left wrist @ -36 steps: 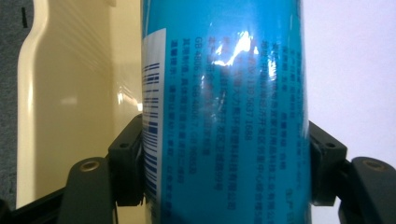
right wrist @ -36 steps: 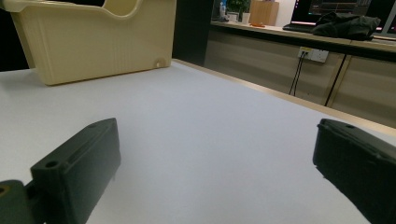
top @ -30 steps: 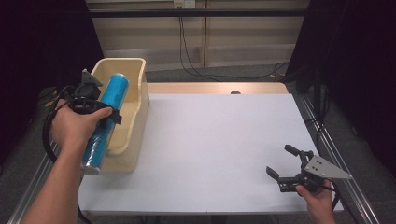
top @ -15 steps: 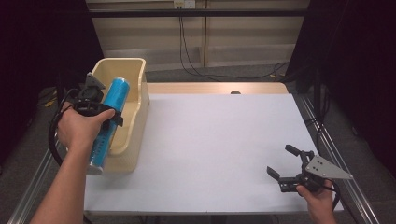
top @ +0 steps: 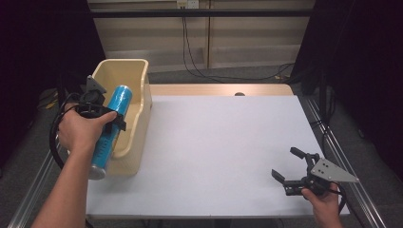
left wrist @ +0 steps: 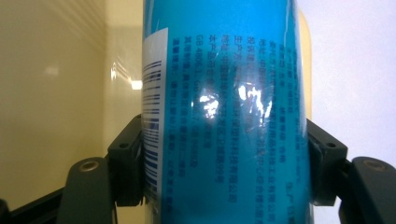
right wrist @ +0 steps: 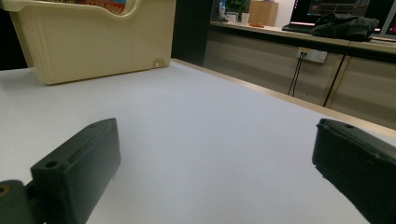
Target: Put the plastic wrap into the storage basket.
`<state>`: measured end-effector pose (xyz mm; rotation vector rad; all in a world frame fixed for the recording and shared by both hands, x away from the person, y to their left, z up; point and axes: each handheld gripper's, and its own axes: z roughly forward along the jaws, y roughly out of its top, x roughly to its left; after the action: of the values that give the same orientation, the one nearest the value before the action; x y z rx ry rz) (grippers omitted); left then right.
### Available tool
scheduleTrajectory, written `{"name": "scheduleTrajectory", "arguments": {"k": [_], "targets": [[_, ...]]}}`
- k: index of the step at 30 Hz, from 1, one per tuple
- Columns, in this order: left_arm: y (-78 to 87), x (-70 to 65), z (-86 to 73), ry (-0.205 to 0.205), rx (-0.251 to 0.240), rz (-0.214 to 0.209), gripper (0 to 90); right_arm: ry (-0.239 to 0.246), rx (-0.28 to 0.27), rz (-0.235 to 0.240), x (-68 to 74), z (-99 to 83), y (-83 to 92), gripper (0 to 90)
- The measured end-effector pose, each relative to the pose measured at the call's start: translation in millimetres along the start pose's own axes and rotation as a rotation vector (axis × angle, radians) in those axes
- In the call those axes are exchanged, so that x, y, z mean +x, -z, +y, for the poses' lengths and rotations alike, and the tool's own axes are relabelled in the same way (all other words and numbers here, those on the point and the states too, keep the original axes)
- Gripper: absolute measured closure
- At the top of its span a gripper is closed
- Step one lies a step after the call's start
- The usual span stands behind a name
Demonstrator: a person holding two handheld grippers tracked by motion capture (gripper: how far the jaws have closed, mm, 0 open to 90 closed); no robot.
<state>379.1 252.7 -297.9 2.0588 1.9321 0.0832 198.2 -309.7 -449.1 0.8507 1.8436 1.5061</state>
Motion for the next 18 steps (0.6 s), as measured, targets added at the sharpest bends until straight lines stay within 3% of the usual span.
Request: {"name": "scheduleTrajectory", "arguments": {"k": [9,13,14,15,18], "targets": [[-2.9,-1.4,4.5,0.008,0.039,0.016,31.3,-0.003,-0.005,-0.004,0.1,0.3,0.8,0.6],[-0.8,-2.7,6.9,-0.013,0.048,0.032,30.3,-0.005,-0.001,-0.005,-0.8,-0.2,1.2,0.6],[2.2,-3.5,8.0,0.003,0.041,0.032,30.3,-0.004,-0.002,-0.007,-0.8,-0.2,1.2,0.6],[10.8,-4.1,10.9,-0.005,0.021,0.011,30.2,-0.003,-0.006,-0.006,-0.5,0.0,1.1,0.6],[20.2,-6.3,13.7,-0.025,0.013,0.018,26.4,-0.004,-0.004,-0.007,-0.2,0.2,1.1,0.6]]}}
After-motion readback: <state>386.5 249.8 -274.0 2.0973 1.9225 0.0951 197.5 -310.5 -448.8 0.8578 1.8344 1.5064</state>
